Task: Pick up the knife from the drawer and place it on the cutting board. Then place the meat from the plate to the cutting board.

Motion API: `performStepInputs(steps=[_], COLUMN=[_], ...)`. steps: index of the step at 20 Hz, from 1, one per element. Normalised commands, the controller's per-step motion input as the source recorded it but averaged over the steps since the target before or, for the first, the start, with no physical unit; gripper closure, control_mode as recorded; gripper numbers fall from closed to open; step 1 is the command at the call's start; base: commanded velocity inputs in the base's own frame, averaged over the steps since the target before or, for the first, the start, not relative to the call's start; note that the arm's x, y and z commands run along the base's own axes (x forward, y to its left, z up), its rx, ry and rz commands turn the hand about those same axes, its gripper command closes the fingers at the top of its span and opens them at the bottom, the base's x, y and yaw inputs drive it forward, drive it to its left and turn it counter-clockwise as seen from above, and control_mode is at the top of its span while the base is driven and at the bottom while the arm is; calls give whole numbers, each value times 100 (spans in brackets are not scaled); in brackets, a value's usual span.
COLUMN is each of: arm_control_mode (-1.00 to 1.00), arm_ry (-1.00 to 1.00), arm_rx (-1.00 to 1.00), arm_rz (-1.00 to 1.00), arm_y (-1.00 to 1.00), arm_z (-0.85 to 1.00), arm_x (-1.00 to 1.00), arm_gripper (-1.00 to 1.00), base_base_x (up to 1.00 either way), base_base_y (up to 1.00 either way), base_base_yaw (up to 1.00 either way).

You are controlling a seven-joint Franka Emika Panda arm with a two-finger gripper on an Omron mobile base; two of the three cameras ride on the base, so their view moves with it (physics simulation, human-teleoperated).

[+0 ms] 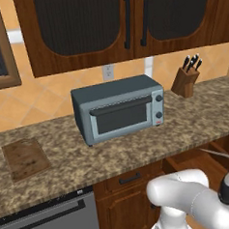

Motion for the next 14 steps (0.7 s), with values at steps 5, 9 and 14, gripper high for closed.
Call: performStepInputs(steps=[5, 9, 14], arm_control_mode=[-100, -100, -100], arm_ry=[-9, -15, -18], arm_rx=[0, 0, 0], arm_rz=[0, 0, 0], arm_y=[19, 26, 57], arm_z=[48, 39, 21], arm_x=[3, 15, 28], arm_gripper=[100, 100, 100], base_base_x=[0, 0, 0], base_base_y=[0, 0, 0], base_base_yaw=[0, 0, 0])
